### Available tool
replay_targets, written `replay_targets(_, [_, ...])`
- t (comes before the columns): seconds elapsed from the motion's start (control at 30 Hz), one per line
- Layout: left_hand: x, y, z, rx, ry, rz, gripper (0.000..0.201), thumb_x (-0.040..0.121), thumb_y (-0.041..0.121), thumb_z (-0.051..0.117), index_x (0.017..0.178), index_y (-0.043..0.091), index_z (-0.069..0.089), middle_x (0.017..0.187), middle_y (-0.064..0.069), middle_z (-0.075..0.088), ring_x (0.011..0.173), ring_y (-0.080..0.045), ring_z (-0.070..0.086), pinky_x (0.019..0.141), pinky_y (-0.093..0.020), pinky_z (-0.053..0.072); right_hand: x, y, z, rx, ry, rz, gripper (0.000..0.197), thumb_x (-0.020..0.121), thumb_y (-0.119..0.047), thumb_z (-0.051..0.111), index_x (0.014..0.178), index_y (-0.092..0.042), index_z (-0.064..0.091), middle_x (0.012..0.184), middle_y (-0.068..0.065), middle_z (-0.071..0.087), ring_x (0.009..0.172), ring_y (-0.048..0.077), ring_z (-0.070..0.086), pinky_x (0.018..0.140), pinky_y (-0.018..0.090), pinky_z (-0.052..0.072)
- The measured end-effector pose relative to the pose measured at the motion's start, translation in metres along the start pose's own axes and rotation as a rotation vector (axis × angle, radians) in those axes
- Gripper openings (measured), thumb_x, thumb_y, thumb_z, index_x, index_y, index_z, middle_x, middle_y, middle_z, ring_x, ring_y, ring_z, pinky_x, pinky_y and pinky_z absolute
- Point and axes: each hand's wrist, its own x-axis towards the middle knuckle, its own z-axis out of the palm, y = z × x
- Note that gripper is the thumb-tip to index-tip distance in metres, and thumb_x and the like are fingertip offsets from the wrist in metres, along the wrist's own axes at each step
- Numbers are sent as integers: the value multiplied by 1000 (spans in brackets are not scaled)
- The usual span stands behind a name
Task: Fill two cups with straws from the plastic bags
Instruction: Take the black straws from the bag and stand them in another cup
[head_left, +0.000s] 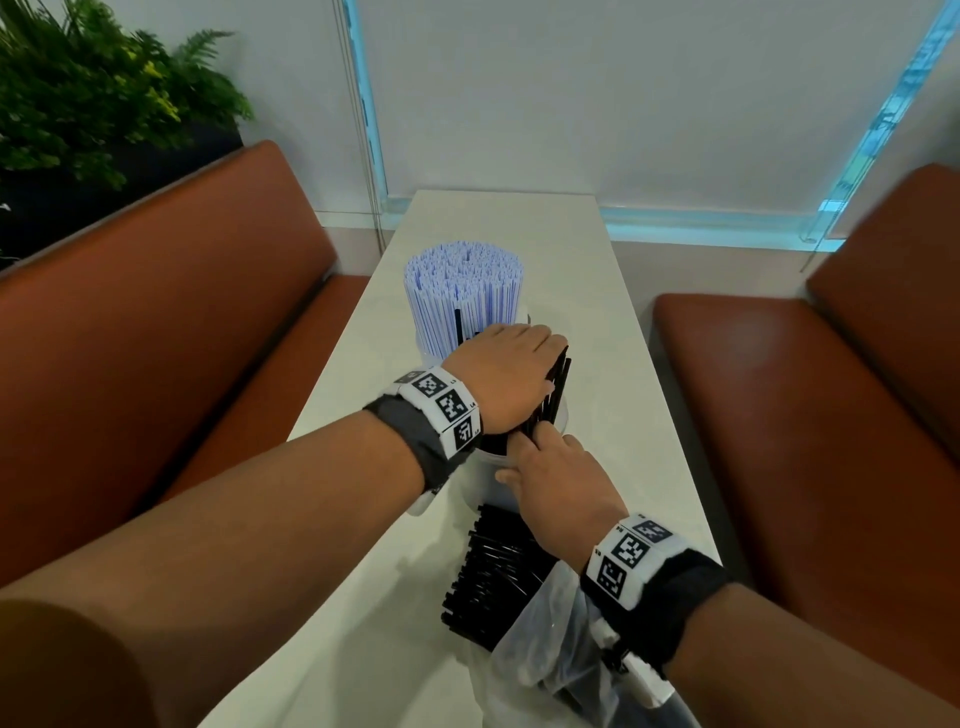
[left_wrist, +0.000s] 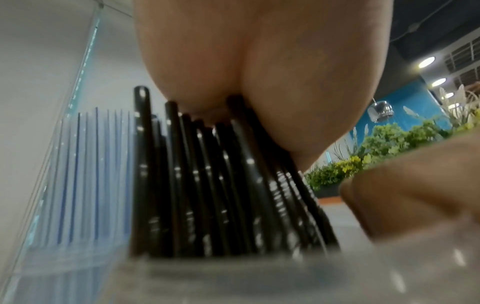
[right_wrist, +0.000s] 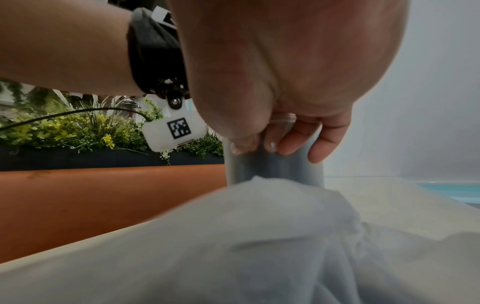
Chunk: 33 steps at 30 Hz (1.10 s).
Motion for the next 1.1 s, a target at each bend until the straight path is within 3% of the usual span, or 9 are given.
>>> replay_targets(0.1, [3, 1, 0, 7, -28, 4, 56, 104, 38, 42, 153, 14, 28, 158, -6, 33, 145, -28, 30, 119, -43, 26, 0, 0, -1, -30, -23, -25, 28, 104, -37, 44, 128, -22, 41, 123, 3, 44, 103, 24, 50, 91, 37, 49])
replay_targets(0.33, [0, -6, 0, 4, -9, 2, 45, 103, 39, 45, 142, 17, 40, 137, -4, 51, 122, -25, 48, 103, -41, 42, -3, -3, -7, -36, -30, -4, 24, 106, -40, 38, 120, -21, 40, 117, 3, 43, 101, 25, 52, 85, 37, 48])
replay_targets(0.53, [-14, -8, -31, -128, -12, -60, 64, 90, 59, 60, 144, 29, 41, 144, 1, 45, 124, -23, 49, 99, -41, 45, -6, -4, -13, -56, -74, -10, 27, 103, -30, 47, 128, -22, 41, 124, 5, 43, 99, 26, 55, 78, 39, 49])
replay_targets(0.63, [-37, -3, -48, -303, 121, -99, 61, 87, 57, 64, 139, 29, 49, 140, 4, 45, 123, -18, 48, 100, -41, 47, -12, 0, -20, 85, -17, -26, 31, 100, -24, 47, 132, -24, 44, 124, 2, 44, 89, 25, 58, 66, 36, 45])
replay_targets(0.73, [-71, 1, -53, -433, 354, -163, 46, 87, 50, 62, 127, 28, 58, 128, 8, 50, 115, -11, 52, 94, -29, 47, -32, 1, -26, 212, 292, -75, 26, 92, -24, 48, 116, -32, 56, 110, -11, 50, 71, 15, 56, 52, 33, 46])
replay_targets(0.83, [-112, 12, -42, -547, 498, -250, 28, 90, 45, 58, 111, 28, 64, 107, 13, 58, 99, -4, 56, 84, -19, 44, -50, 2, -18, 203, 306, 168, 15, 90, -45, 36, 100, -40, 45, 96, -15, 56, 65, 11, 55, 54, 31, 43])
replay_targets(0.93, [-144, 33, -12, -643, 321, -350, 15, 92, 44, 54, 98, 33, 61, 93, 15, 61, 91, -6, 59, 76, -22, 47, -51, 10, 0, 107, -103, 474, 45, 87, -72, 32, 108, -32, 39, 100, -8, 59, 74, 19, 57, 61, 35, 38])
replay_targets(1.0, [-154, 47, 11, -618, 97, -361, 12, 94, 43, 54, 98, 35, 62, 92, 15, 62, 87, -5, 58, 75, -26, 49, -48, 13, 8, 79, -196, 537, 60, 80, -81, 38, 107, -27, 40, 93, -5, 61, 74, 20, 55, 61, 35, 36])
replay_targets(1.1, [-154, 62, 42, -522, -189, -275, 19, 97, 43, 55, 109, 33, 65, 101, 13, 61, 94, -11, 59, 80, -30, 48, -45, 16, 19, 110, -249, 527, 50, 84, -60, 57, 111, -19, 48, 82, -8, 55, 73, 17, 56, 55, 31, 34])
